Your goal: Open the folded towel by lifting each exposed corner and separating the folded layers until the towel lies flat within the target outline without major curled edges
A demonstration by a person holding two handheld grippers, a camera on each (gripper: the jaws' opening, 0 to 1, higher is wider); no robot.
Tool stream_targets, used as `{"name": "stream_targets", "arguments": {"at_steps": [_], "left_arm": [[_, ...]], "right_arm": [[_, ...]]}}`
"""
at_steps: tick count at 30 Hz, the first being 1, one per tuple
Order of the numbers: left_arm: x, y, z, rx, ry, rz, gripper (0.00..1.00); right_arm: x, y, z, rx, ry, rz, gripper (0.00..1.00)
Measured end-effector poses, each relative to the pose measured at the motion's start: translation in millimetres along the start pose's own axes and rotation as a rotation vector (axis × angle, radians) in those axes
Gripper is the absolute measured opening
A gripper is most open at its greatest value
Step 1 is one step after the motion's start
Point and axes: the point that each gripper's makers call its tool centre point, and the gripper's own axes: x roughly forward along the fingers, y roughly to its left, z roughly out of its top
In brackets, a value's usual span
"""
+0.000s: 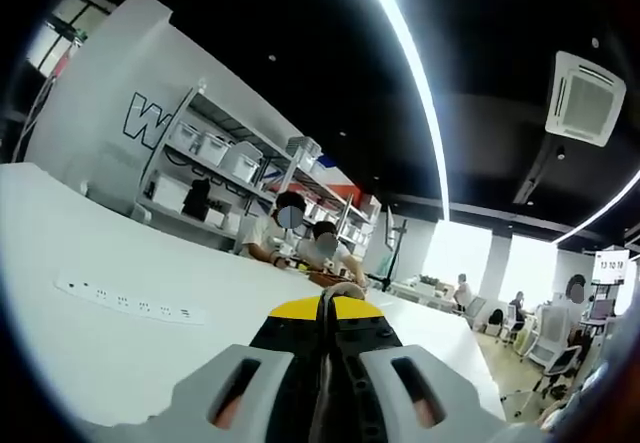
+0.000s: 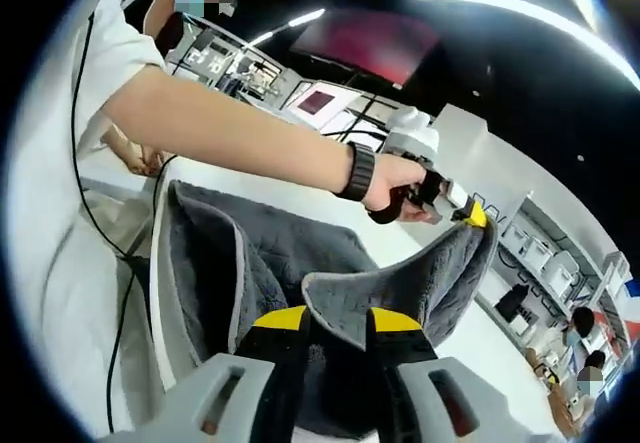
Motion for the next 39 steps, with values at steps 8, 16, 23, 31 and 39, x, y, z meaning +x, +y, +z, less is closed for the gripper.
{"name": "stream_targets", "arguments": {"at_steps": [8,16,23,31,39], "left_arm": [[-1,3.4,0.4,-0.005,-0.006,0.006,0.0],[-4,3.0,-2.0,-0.001,-0.002,0.008,0.0],[-4,0.9,-2.5,-0.003,-0.006,0.007,0.0],[-4,-0.5,-4.8,-0.003,-0.001,0.004,0.0],[-3,0.3,-5.0,-0.007,-0.001,0.003,0.0]], "right_arm": [[8,-4,-15.5,-0.083,0.092,-0.046,0.19],[12,-4,-19.9,-0.126,0.11,-0.064,0.17],[16,-5,-23.6,-0.173,0.133,-0.078,0.18],[23,-2,-24.5,-0.22,0.133,-0.096,0.15],[32,-3,-27.2,-0.292,0.161,-0.13,0.13]]}}
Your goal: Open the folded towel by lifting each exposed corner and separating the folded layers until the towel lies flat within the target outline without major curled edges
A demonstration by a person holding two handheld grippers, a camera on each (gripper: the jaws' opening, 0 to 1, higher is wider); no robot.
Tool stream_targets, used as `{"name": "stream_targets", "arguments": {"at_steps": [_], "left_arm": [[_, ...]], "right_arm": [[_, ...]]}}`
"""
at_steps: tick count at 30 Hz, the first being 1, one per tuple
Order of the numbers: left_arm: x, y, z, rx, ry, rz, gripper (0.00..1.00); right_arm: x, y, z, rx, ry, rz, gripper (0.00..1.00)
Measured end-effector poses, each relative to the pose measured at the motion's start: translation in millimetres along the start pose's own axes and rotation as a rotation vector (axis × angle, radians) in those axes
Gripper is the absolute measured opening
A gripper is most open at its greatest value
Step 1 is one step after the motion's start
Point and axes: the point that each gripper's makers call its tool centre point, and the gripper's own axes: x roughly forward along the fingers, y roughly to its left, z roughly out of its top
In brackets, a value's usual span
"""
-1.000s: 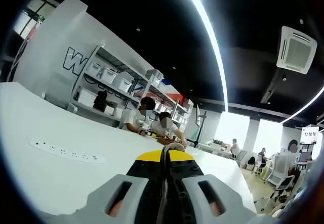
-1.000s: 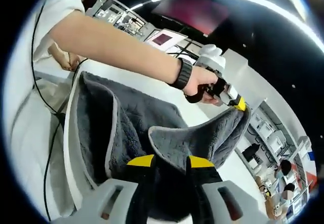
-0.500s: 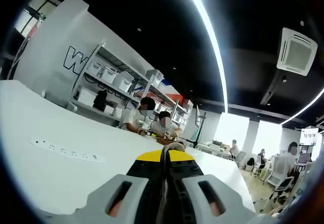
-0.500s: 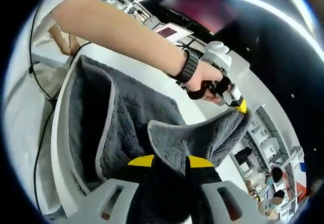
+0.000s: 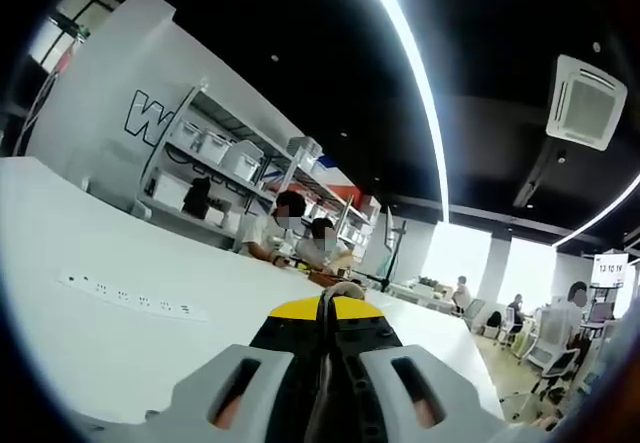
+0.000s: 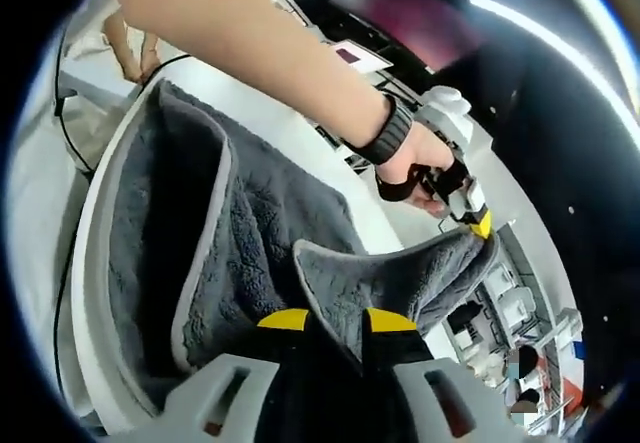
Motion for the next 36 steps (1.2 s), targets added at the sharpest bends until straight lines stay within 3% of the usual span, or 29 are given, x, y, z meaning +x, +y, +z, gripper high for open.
{"name": "stream_targets", "arguments": {"at_steps": [5,11,13,18,20,22,30,33,36], "left_arm": [[1,1.1,0.2,0.002,0.001,0.0,0.0],[1,3.4,1.1,0.003,0.002,0.001,0.0],[0,5.8,3.3,-0.003,-0.009,0.012,0.0],[-1,9.4,3.0,-0.006,-0.016,0.024,0.0],[-1,9.2,2.3,-0.01,-0.018,0.024,0.0],[-1,9.0,2.2,-0.01,-0.019,0.026,0.0],[-3,7.6,2.9,-0.012,-0.023,0.031,0.0],[-3,11.1,3.3,-0.007,-0.022,0.04,0.0],[-4,13.8,5.1,-0.024,-0.035,0.047,0.0]], "right_arm": [[1,5,2.7,0.011,-0.003,0.024,0.0],[-3,1,7.1,0.034,-0.019,0.011,0.0],[-9,-2,16.0,0.151,-0.069,0.012,0.0],[-24,-14,25.7,0.173,-0.118,-0.005,0.0],[-37,-16,42.7,0.206,-0.214,0.034,0.0],[-43,-18,50.5,0.24,-0.263,0.048,0.0],[-53,-24,50.0,0.247,-0.266,0.045,0.0],[-59,-31,56.4,0.369,-0.307,0.043,0.0],[-67,-32,64.5,0.397,-0.353,0.074,0.0]]}}
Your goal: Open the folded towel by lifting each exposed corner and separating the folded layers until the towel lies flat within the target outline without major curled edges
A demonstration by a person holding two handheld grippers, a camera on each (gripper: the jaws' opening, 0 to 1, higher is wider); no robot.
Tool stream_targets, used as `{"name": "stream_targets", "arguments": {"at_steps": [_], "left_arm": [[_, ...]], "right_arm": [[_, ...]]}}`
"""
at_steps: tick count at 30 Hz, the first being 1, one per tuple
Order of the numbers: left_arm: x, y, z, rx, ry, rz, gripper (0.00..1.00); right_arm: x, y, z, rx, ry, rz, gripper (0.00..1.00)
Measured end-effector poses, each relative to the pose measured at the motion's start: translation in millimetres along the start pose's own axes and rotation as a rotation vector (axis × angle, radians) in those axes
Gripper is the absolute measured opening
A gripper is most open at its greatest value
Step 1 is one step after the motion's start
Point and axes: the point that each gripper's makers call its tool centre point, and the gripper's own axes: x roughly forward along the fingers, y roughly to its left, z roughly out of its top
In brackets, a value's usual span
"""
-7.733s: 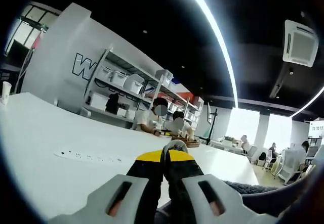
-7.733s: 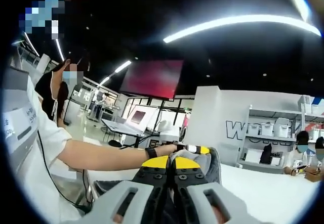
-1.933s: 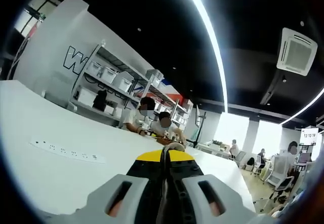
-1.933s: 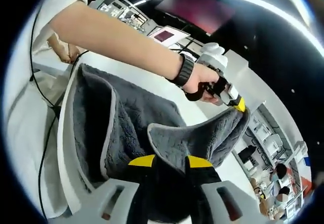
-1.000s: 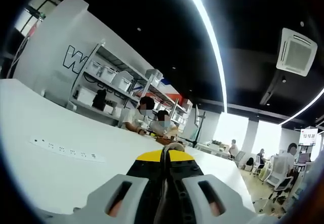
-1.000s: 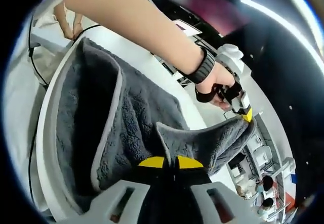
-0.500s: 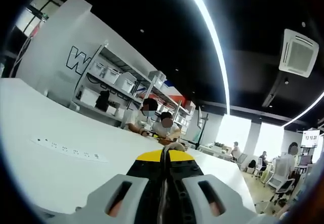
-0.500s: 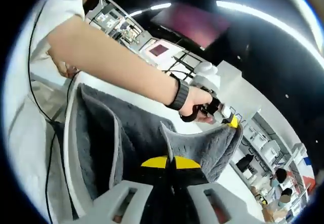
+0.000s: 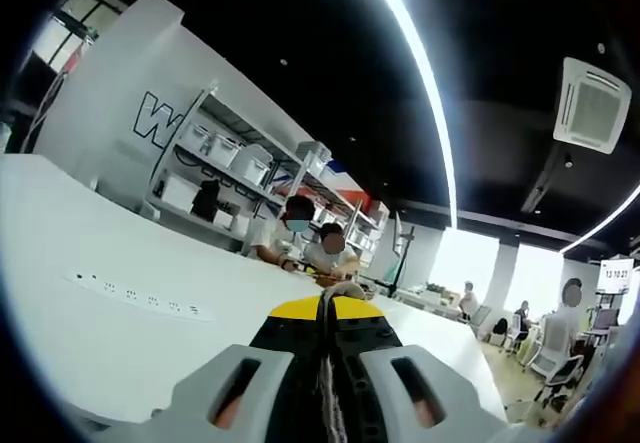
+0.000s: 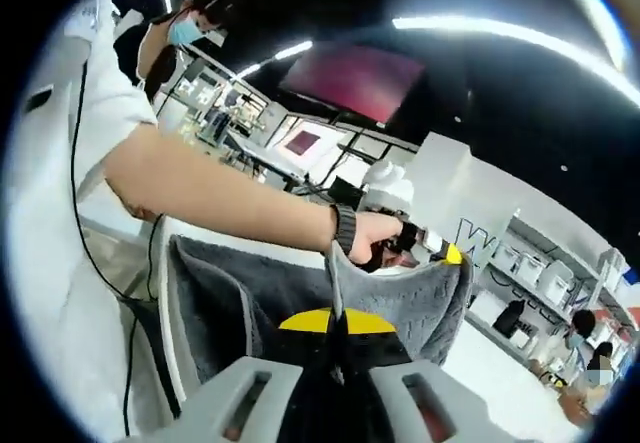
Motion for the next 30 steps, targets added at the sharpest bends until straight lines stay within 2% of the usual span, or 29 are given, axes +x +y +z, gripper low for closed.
{"name": "stream_targets", "arguments": {"at_steps": [5,8,10,11,14,16,18,19,25,30], "left_arm": [[0,6.2,5.3,-0.019,-0.015,0.025,0.0],[0,8.8,6.9,-0.014,-0.016,0.035,0.0],[0,9.9,8.1,-0.02,-0.02,0.042,0.0],[1,5.7,8.2,-0.045,-0.022,0.02,0.0],[2,6.7,7.7,-0.021,-0.021,0.037,0.0],[4,7.4,6.6,-0.024,-0.019,0.04,0.0],[6,2.5,4.1,-0.022,-0.017,0.028,0.0],[7,1.2,3.1,-0.018,-0.014,0.03,0.0],[12,-8.0,2.6,0.001,-0.025,0.018,0.0],[16,-12.3,-0.9,0.005,-0.019,0.006,0.0]], "right_arm": [[-19,-8,14.4,0.01,-0.032,-0.033,0.0],[-31,-10,23.1,0.051,-0.072,-0.011,0.0],[-35,-14,24.5,0.053,-0.079,-0.022,0.0],[-37,-15,24.9,0.054,-0.08,-0.023,0.0],[-43,-18,28.4,0.061,-0.098,-0.023,0.0],[-46,-16,32.7,0.065,-0.127,-0.002,0.0],[-49,-11,35.5,0.122,-0.155,0.045,0.0],[-49,-12,36.5,0.126,-0.166,0.046,0.0],[-57,-14,41.0,0.107,-0.185,0.044,0.0],[-71,-25,37.9,0.08,-0.183,0.017,0.0]]}}
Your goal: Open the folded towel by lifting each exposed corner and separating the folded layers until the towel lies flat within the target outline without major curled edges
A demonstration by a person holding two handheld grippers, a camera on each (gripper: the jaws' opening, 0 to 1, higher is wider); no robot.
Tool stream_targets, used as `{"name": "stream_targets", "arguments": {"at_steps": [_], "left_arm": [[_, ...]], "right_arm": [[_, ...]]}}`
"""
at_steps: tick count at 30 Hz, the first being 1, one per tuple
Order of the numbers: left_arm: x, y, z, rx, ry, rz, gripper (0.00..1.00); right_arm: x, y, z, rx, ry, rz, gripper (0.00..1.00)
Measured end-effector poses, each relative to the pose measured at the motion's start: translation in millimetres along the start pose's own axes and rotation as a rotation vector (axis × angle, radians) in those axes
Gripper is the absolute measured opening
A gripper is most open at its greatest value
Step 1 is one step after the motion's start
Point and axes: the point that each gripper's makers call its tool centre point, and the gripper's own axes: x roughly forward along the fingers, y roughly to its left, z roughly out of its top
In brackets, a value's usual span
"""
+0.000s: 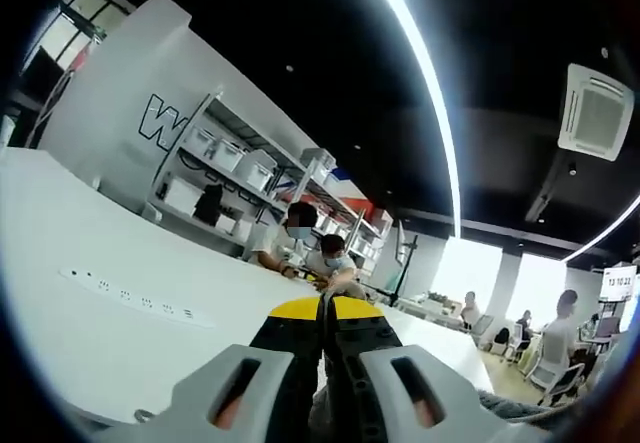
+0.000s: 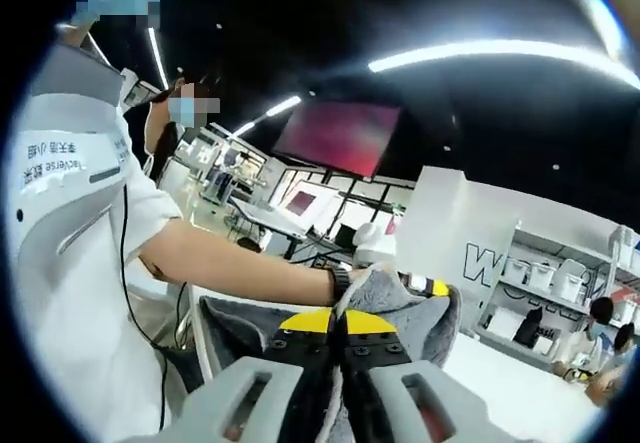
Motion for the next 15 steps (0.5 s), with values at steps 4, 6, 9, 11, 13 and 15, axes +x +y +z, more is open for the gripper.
{"name": "stream_targets", "arguments": {"at_steps": [4,6,9,11,13,15], "left_arm": [[1,-4.1,-1.5,-0.004,-0.001,-0.011,0.0],[4,-7.5,-3.7,0.001,0.004,-0.016,0.0],[6,-13.4,-6.9,0.004,0.007,-0.026,0.0],[8,-16.7,-8.8,0.003,0.007,-0.034,0.0],[9,-19.5,-11.0,0.002,0.012,-0.037,0.0],[10,-21.0,-11.1,0.006,0.011,-0.041,0.0]], "right_arm": [[-8,-5,-1.3,-0.026,0.017,-0.014,0.0],[-13,-8,0.2,-0.035,0.016,-0.024,0.0],[-18,-11,0.2,-0.048,0.023,-0.03,0.0],[-21,-12,0.0,-0.056,0.029,-0.032,0.0],[-23,-12,-1.4,-0.072,0.039,-0.033,0.0],[-24,-13,-2.1,-0.067,0.039,-0.031,0.0]]}}
